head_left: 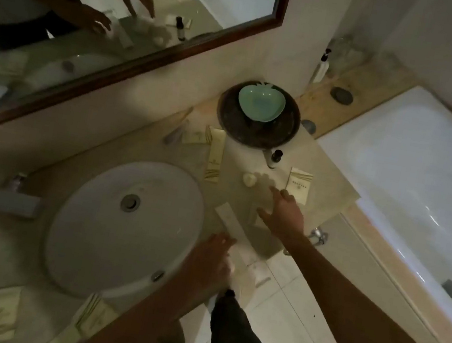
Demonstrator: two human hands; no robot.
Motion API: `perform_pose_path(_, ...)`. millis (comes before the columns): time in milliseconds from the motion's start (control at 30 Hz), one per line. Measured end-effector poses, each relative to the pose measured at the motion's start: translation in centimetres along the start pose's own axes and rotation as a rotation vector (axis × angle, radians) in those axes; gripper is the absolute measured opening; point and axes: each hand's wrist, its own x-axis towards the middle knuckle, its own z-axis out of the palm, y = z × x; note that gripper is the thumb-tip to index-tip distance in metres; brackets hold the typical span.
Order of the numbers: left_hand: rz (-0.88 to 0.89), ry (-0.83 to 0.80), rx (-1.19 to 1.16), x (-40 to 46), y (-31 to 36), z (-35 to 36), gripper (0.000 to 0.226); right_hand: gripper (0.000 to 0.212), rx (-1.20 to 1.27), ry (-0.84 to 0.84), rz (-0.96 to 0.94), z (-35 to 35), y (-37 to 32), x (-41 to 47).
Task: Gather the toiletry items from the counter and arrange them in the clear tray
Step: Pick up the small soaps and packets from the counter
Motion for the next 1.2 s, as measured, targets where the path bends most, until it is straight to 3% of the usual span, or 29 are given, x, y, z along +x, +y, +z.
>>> perform_pose_path(133, 0.021, -0.108, 0.008, 1.5, 0.6, 0.4, 0.036, 0.069, -0.038, -0.135, -0.057, 0.7, -0.9, 5.4)
perform_pose_path(233, 0.051, -0.065, 0.020, 2.2, 0.0, 0.8, 0.023, 0.063, -0.051, -0.182, -0.080, 2.3, -1.2, 8.1)
perform_pose_path(400, 0.077, -0.175, 0.049, 1.6, -1.7, 2.7, 0.030, 0.039, -0.083, -0.036, -0.174, 4.3, 0.0, 9.2)
perform_pose_path(500, 0.005, -0.196, -0.003, 1.3, -2.1, 3.0, 0.014, 0.043, -0.138, -0.022, -0.190, 4.8, -0.4, 8.7)
perform_pose_path(600, -0.129, -0.230, 0.007, 1.0, -2.5, 2.1, 0.028, 0.055, -0.118, -0.034, -0.170, 5.1, -1.2, 8.3)
perform_pose_path(667, -0.229, -0.115, -0.059, 0.1, -3.6, 0.9, 0.040, 0.050, -0.085, -0.012, -0.182, 5.2, -1.7, 8.4)
perform_pose_path(767, -0.324, 0.182, -0.174, -3.0, -6.6, -1.0, 0.048, 0.047, -0.037, 0.007, -0.257, 5.4, -4.7, 7.2)
perform_pose_path(867, -0.346, 0.446, -0.263, -8.6, -11.1, -3.2, 0.050, 0.048, 0.155, 0.001, -0.471, 7.0, -11.7, 2.7)
perform_pose_path(1000, -0.443, 0.583, -0.319, -19.7, -17.4, -5.7, 0.054, 0.045, 0.305, -0.164, -0.745, 11.7, -23.1, -5.6)
perform_pose_path(1200, -0.690, 0.655, -0.313, -36.0, -26.9, -8.2, 0.053, 0.054, 0.245, -0.465, -0.866, 19.0, -37.8, -16.9)
